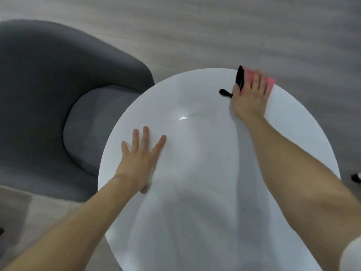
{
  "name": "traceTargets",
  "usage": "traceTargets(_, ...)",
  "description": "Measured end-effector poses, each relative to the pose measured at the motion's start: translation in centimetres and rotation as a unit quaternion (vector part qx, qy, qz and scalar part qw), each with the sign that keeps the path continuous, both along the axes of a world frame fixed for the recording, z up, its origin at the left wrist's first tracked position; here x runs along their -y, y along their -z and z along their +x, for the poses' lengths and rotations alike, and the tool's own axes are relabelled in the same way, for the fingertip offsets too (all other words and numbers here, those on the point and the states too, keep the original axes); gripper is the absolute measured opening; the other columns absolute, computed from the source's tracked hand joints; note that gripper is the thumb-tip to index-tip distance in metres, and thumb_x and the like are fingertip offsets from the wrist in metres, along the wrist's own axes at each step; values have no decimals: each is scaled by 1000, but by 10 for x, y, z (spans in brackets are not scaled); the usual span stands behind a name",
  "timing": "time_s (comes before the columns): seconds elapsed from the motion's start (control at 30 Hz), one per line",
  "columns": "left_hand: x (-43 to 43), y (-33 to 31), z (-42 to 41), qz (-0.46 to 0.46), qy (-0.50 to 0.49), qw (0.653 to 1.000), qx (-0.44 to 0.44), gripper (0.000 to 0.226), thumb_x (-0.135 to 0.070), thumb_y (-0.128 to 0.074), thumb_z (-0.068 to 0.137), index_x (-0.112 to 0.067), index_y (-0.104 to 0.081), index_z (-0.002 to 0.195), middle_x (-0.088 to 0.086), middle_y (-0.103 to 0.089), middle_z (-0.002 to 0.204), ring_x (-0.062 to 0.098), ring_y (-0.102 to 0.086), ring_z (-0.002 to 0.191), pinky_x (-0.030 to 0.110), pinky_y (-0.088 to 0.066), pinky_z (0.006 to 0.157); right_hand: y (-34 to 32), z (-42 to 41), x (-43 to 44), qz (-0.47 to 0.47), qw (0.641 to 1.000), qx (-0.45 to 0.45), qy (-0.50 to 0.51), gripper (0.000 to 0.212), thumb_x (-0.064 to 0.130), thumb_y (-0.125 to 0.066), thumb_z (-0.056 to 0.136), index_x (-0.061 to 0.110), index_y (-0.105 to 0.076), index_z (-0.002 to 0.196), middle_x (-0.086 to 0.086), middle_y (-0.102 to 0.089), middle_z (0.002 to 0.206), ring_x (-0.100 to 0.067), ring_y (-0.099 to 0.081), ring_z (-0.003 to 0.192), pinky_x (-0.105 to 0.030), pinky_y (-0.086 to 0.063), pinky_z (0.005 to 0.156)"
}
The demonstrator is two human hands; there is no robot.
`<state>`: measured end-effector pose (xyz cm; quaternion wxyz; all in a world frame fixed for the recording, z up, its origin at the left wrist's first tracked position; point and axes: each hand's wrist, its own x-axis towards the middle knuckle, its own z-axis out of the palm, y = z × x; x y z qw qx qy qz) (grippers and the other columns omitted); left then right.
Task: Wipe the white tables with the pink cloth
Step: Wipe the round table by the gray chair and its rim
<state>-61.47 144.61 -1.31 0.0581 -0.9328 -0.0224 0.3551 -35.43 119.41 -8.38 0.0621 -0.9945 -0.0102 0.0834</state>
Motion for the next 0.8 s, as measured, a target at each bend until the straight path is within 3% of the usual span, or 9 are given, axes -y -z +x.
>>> traceTargets(0.07,1,1,2,13,11,1000,2,185,-54,-106,49,-28,39,161,31,29,168,59,11,160,67,-32,123,1,-14,-53,14,1000,8,-7,70,50,-29,109,24,-16,173,-12,-11,181,-32,-6,168,-56,0,135)
traceTargets(0.13,1,0,2,17,17,1000,-6,185,-56,-105,51,-27,41,160,32,30,168,60,12,160,66,-32,123,0,-33,-116,50,991,17,-124,69,51,-34,108,28,-21,172,-10,-16,180,-32,-9,167,-55,-2,135)
traceTargets(0.27,-1,-2,3,23,23,999,-13,183,-58,-103,56,-28,49,155,31,36,167,57,17,161,64,-29,127,-5,-73,-205,35,928,14,-371,64,58,-24,110,37,-28,170,-2,-18,180,-28,-9,168,-55,0,134)
traceTargets(0.33,-2,-3,3,24,26,999,-12,184,-60,-102,56,-28,49,155,30,35,167,56,16,162,62,-29,127,-2,-64,-193,47,908,15,-416,61,55,-25,111,38,-29,169,0,-22,179,-25,-13,167,-53,-3,134)
traceTargets(0.4,0,-5,4,18,26,999,-14,184,-60,-103,55,-29,48,156,30,34,168,56,16,162,61,-29,128,3,-43,-141,75,921,44,-379,60,50,-28,110,36,-32,169,1,-29,177,-24,-20,166,-50,-7,135)
traceTargets(0.5,1,-9,6,17,30,999,-7,183,-62,-102,54,-30,46,157,29,31,169,55,15,162,59,-31,127,11,-9,-20,60,972,58,-220,64,49,-30,109,29,-29,170,-2,-26,178,-24,-18,166,-48,-6,136)
traceTargets(0.6,2,-10,6,6,27,1000,-4,183,-60,-102,54,-31,45,158,28,31,169,54,15,163,58,-30,127,7,-1,77,27,997,23,-66,69,53,-22,109,27,-17,172,-6,-21,179,-27,-13,166,-51,-3,136)
traceTargets(0.73,0,-8,5,-3,22,1000,1,185,-59,-104,50,-33,43,159,27,31,170,54,15,163,59,-31,127,5,-20,27,18,998,24,63,69,49,-26,110,22,-16,173,-13,-13,180,-33,-8,167,-57,-5,134)
traceTargets(0.8,-3,-6,4,-2,26,1000,5,186,-61,-104,48,-35,42,159,25,30,171,53,14,163,58,-31,128,3,-45,-42,39,998,35,-21,69,46,-27,110,20,-16,173,-14,-10,180,-36,-6,167,-59,-5,133)
